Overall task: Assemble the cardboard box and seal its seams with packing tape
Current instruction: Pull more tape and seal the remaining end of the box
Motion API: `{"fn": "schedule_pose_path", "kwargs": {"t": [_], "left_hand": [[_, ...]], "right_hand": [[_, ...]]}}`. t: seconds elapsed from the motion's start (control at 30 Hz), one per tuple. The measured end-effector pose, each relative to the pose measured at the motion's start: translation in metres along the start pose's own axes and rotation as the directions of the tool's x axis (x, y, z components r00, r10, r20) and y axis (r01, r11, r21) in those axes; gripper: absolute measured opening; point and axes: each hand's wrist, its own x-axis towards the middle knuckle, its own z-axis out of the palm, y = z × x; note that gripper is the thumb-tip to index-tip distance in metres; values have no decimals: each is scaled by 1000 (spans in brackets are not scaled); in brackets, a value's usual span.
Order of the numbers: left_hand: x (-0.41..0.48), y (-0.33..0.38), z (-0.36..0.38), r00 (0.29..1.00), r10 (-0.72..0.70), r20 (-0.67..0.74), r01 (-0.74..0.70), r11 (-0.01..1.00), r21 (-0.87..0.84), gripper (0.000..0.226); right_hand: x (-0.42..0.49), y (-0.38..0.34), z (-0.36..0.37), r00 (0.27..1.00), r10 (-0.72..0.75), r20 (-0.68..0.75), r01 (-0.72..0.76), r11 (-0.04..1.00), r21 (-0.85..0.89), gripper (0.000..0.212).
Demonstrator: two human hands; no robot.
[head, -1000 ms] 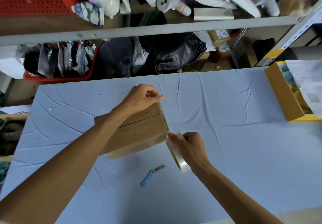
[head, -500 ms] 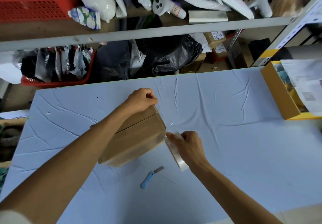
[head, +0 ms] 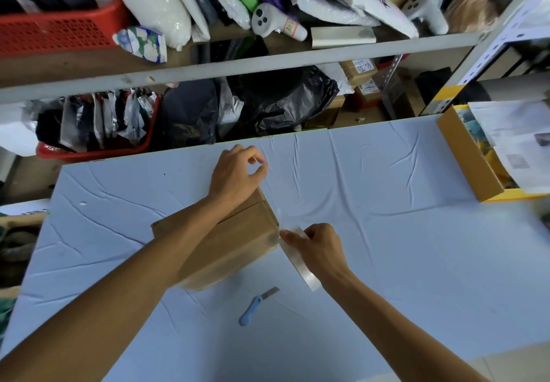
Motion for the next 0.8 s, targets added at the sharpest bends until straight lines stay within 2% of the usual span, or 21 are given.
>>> {"fn": "schedule_pose_path", "kwargs": {"t": [0.03, 0.07, 0.13, 0.17, 0.23, 0.3, 0.37, 0.5, 0.57, 0.63, 0.7, 0.8], "left_hand": [[-8, -2, -8, 988, 139, 73, -137, 990, -35, 14], [-18, -3, -15, 949, 238, 207, -235, 971, -37, 22], [-42, -6, -21, 841, 305, 446, -387, 916, 103, 50], [-50, -9, -19, 813, 329, 481, -465, 864, 195, 58], [-58, -14, -12, 811, 393, 434, -552, 761, 341, 58], [-57, -13, -7, 836, 422, 351, -544, 722, 427, 51], [-55, -15, -4, 848, 442, 292, -530, 723, 444, 45], [-47, -29, -7, 833, 485, 266, -553, 714, 430, 38], [-45, -32, -10, 837, 482, 260, -548, 726, 416, 38], [-47, -31, -9, 835, 484, 261, -550, 726, 412, 38], [-50, -29, -5, 822, 505, 264, -569, 703, 428, 36], [-52, -25, -3, 825, 498, 267, -565, 715, 411, 32]], "right_hand": [[0, 0, 0, 1000, -6, 2, 6, 1000, 3, 47], [-1, 0, 0, 1000, -11, 5, 11, 1000, 1, 47], [-2, -1, 1, 1000, -19, 11, 19, 1000, 1, 49], [-2, -2, 1, 1000, -18, 13, 18, 1000, 5, 51], [-5, -5, 0, 1000, -20, 17, 20, 1000, 2, 54], [-8, -8, -2, 999, -43, 18, 44, 999, -25, 50], [-11, -12, -4, 998, -70, 9, 70, 996, -50, 50], [-13, -16, -13, 977, -196, 86, 190, 979, 81, 41], [-11, -12, -18, 946, -295, 134, 287, 955, 78, 37], [-7, -7, -22, 929, -335, 156, 333, 942, 40, 35], [1, -5, -26, 951, -257, 172, 270, 961, -53, 37], [9, -1, -26, 979, -48, 200, 126, 909, -397, 47]]}}
